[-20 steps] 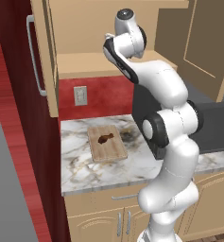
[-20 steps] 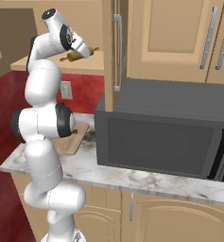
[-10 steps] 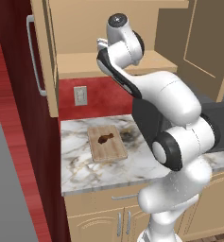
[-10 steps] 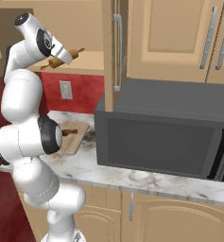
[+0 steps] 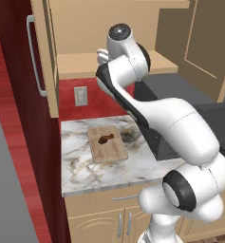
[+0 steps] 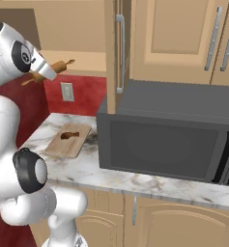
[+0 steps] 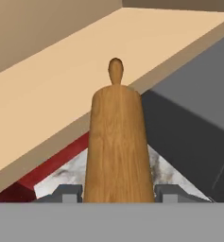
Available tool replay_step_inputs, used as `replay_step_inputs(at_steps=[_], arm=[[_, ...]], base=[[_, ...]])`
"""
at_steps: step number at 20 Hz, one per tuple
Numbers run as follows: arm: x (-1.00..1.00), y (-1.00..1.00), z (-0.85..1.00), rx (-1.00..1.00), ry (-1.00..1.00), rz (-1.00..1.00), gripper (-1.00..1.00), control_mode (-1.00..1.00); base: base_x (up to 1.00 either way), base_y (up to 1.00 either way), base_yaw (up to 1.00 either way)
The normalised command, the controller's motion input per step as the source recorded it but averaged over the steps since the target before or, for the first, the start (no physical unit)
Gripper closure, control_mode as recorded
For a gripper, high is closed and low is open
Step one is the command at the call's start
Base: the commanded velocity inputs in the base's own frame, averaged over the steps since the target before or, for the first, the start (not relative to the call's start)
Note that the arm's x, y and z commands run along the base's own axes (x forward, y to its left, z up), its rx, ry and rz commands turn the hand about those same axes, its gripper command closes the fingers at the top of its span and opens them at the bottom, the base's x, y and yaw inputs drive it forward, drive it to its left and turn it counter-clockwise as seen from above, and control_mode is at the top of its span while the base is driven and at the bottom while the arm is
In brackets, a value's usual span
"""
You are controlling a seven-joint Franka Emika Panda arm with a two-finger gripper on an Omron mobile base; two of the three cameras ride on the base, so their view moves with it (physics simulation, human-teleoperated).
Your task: Open the cabinet, retrieve the rolling pin, and place it next to the meat on the cutting board to prepare for tenderizing.
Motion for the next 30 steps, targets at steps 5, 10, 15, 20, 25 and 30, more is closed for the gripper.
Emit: replay_step_inputs(at_steps=[5,10,15,20,25,30], arm=[[-0.99,0.09,-0.22,0.06,0.04,-0.05,1.0,-1.0],[-0.55,0.14,-0.54,0.01,0.11,-0.03,1.0,-1.0],[-0.1,0.01,-0.71,0.0,0.11,0.0,1.0,-1.0],[0.0,0.0,-0.65,0.0,0.11,0.0,1.0,-1.0],[0.0,0.0,-0.65,0.0,0.11,0.0,1.0,-1.0],[0.02,0.0,-0.69,0.0,0.11,0.0,1.0,-1.0]], base=[[0.0,0.0,0.0],[0.0,0.0,0.0],[0.0,0.0,0.0],[0.0,0.0,0.0],[0.0,0.0,0.0],[0.0,0.0,0.0]])
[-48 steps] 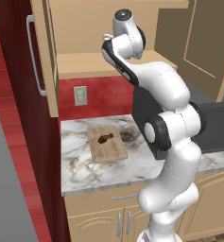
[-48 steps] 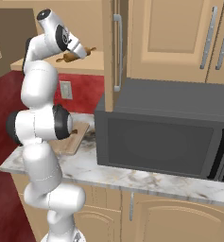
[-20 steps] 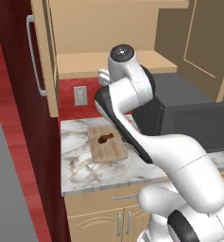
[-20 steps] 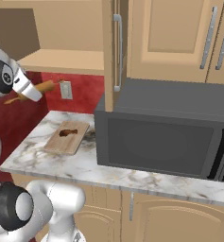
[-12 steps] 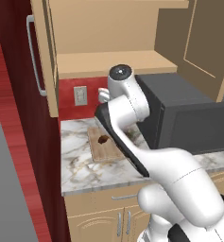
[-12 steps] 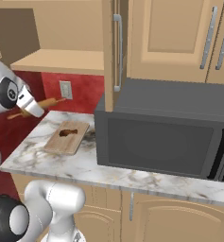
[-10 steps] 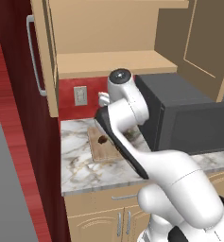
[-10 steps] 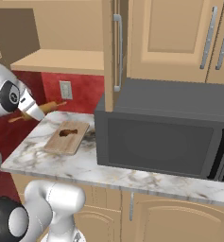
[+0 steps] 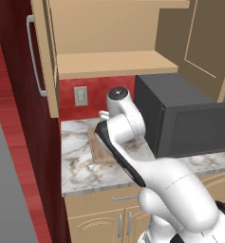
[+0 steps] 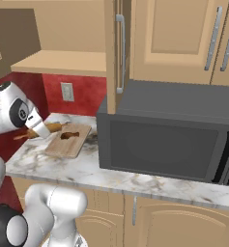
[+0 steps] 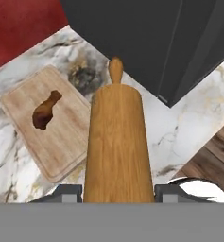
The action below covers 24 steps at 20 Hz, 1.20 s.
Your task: Open the cabinet, retrieve the rolling pin, and place it next to the meat on the cutting board to prepare for tenderizing.
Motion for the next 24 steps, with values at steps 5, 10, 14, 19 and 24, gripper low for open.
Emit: replay_step_inputs(at_steps=[5,10,14,19,24], arm=[[0.28,-0.01,-0.62,0.0,0.13,0.0,1.0,-1.0],[0.64,-0.07,-0.44,0.0,0.12,-0.01,1.0,-1.0],[0.76,-0.04,-0.35,0.0,0.11,-0.01,1.0,-1.0],[0.58,0.0,-0.37,0.0,0.06,0.0,1.0,-1.0],[0.3,0.03,-0.38,-0.04,0.0,0.0,1.0,-1.0]], base=[[0.0,0.0,0.0],[0.0,0.0,0.0],[0.0,0.0,0.0],[0.0,0.0,0.0],[0.0,0.0,0.0]])
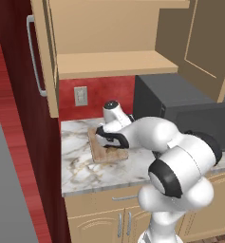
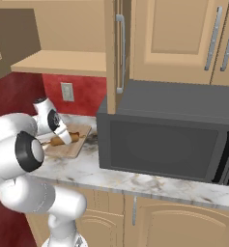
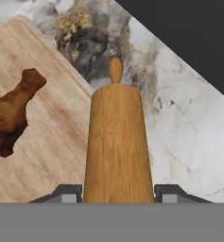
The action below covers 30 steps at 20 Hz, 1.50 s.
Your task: Open the cabinet, retrieve the rolling pin, and place it next to the meat on the cutting board to prepare for tenderizing.
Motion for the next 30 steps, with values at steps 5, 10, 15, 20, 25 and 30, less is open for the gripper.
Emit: replay_step_inputs(at_steps=[5,10,15,20,25,30], arm=[[0.21,0.03,-0.36,-0.04,-0.01,0.0,1.0,-1.0],[0.1,0.02,-0.29,-0.02,-0.02,0.0,1.0,-1.0],[0.1,0.01,-0.21,0.0,0.0,0.0,1.0,-1.0],[0.08,0.0,-0.24,0.0,0.0,0.0,1.0,-1.0],[0.03,0.02,-0.11,0.0,-0.03,0.0,-1.0,-1.0],[-0.03,0.0,0.06,0.0,-0.04,0.0,-1.0,-1.0]], base=[[0.0,0.0,0.0],[0.0,0.0,0.0],[0.0,0.0,0.0],[0.0,0.0,0.0],[0.0,0.0,0.0],[0.0,0.0,0.0]])
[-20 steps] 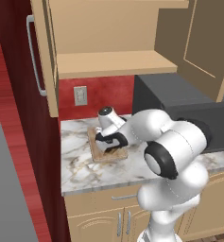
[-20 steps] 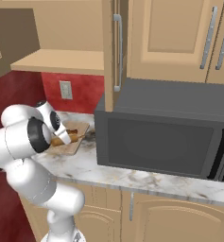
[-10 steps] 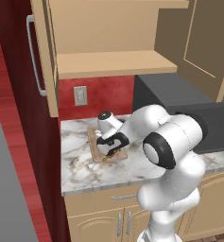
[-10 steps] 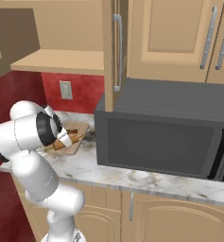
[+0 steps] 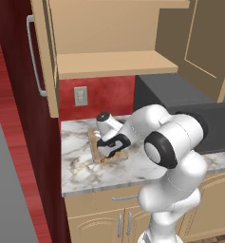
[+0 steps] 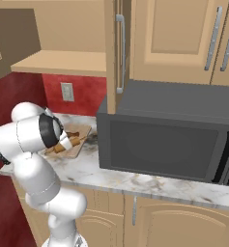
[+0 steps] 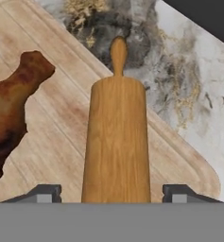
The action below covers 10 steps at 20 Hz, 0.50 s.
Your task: Open the cabinet, retrieve the rolling pin, and place it next to the meat on the cutting board to prepare for tenderizing.
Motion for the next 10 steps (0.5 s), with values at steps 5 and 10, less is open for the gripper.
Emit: replay_step_inputs(at_steps=[5,10], arm=[[-0.17,0.0,0.19,0.0,-0.04,0.0,-1.0,-1.0],[-0.08,-0.09,0.41,0.06,0.0,0.0,-1.0,-1.0]], base=[[0.0,0.0,0.0],[0.0,0.0,0.0]])
